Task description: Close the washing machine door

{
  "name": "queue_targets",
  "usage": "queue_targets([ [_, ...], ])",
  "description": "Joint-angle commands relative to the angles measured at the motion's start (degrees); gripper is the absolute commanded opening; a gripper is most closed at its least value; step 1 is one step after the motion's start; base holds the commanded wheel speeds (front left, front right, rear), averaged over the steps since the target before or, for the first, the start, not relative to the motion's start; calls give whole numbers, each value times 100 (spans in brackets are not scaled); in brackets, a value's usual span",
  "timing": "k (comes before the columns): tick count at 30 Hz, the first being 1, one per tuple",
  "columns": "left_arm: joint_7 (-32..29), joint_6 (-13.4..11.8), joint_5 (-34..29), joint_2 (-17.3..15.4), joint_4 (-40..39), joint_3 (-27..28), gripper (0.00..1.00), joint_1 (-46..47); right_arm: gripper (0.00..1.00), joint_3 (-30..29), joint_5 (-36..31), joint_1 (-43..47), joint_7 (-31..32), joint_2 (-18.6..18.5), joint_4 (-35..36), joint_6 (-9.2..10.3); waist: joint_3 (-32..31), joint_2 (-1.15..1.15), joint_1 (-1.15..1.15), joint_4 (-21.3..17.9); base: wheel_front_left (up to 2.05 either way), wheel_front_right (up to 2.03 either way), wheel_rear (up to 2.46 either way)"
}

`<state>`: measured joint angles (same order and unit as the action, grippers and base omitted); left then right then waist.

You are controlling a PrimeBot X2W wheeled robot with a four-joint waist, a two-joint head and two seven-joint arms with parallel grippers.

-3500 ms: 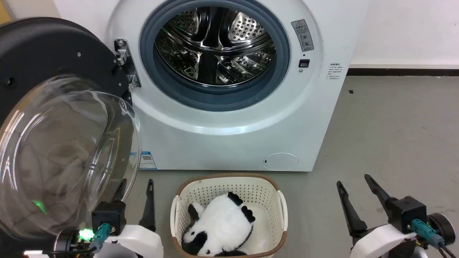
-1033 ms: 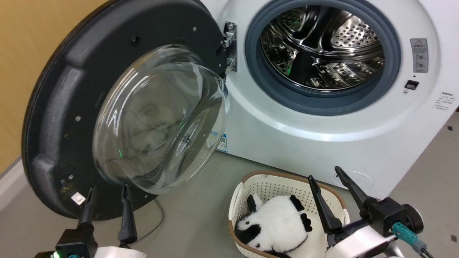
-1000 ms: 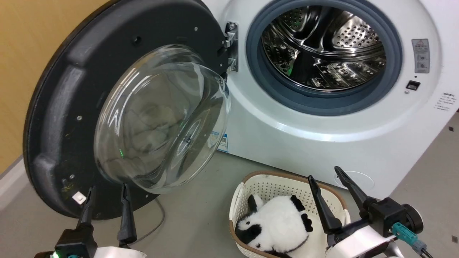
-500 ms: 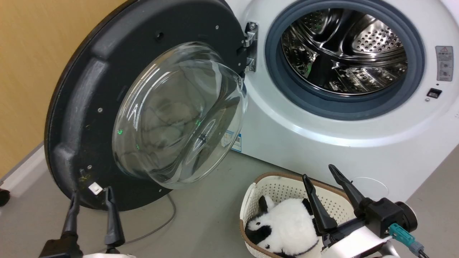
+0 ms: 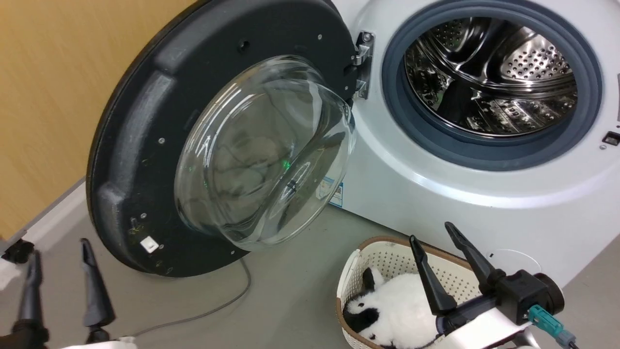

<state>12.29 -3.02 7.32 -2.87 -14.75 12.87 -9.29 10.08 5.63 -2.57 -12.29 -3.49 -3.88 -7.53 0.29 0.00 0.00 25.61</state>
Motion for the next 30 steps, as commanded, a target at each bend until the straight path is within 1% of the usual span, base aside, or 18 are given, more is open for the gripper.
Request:
queue_targets([
  [1, 60, 45, 41, -13, -44, 79, 100, 63, 100, -3, 40, -1, -60, -14, 7, 4, -11, 0, 0, 24, 0, 0, 0],
  [3, 84, 135, 61, -16, -57, 236, 100, 104, 100, -25, 39, 50, -84, -6, 26, 4, -27, 0, 0, 62, 0, 0, 0],
  [7, 132, 303, 499, -14, -36, 688, 100, 329, 100, -44, 36, 145, -132, 10, 62, 4, -60, 0, 0, 137, 0, 0, 0],
  [11, 180, 602, 666, -201, 88, 1079, 100, 663, 100, -85, 15, 218, -180, 20, 110, 4, -81, 0, 0, 212, 0, 0, 0],
  [13, 204, 707, 1069, -199, 286, 1292, 100, 911, 100, -114, 6, 264, -204, 25, 137, 4, -85, 0, 0, 258, 0, 0, 0],
  [15, 151, 811, 1708, -213, 672, 1463, 100, 1178, 100, -123, -8, 327, -228, 30, 160, 4, -77, 0, 0, 300, 0, 0, 0],
  [17, -56, 881, 2296, -345, 1041, 1625, 100, 1500, 100, -120, -32, 376, -252, 33, 190, 4, -35, 0, 0, 342, 0, 0, 0],
  [19, -399, 935, 2865, -512, 1421, 1717, 100, 1827, 100, -127, -59, 422, -271, 35, 218, 4, -1, 0, 0, 374, 0, 0, 0],
  [20, -595, 952, 3087, -620, 1621, 1728, 73, 1979, 100, -142, -78, 443, -271, 36, 237, 4, 19, 0, 0, 369, 0, 0, 0],
  [21, -801, 971, 3302, -735, 1821, 1711, 0, 2127, 100, -163, -97, 462, -271, 36, 258, 4, 39, 0, 0, 365, 0, 0, 0],
  [26, -1679, 1013, 4239, -1294, 2815, 1820, 0, 2774, 100, -165, -188, 464, -271, -7, 343, 4, 230, 0, 0, 228, 0, 0, 0],
  [30, -2240, 1018, 4782, -1646, 3661, 1929, 0, 3291, 100, -160, -217, 387, -271, -92, 377, 4, 425, 0, 0, 109, 0, 0, 0],
])
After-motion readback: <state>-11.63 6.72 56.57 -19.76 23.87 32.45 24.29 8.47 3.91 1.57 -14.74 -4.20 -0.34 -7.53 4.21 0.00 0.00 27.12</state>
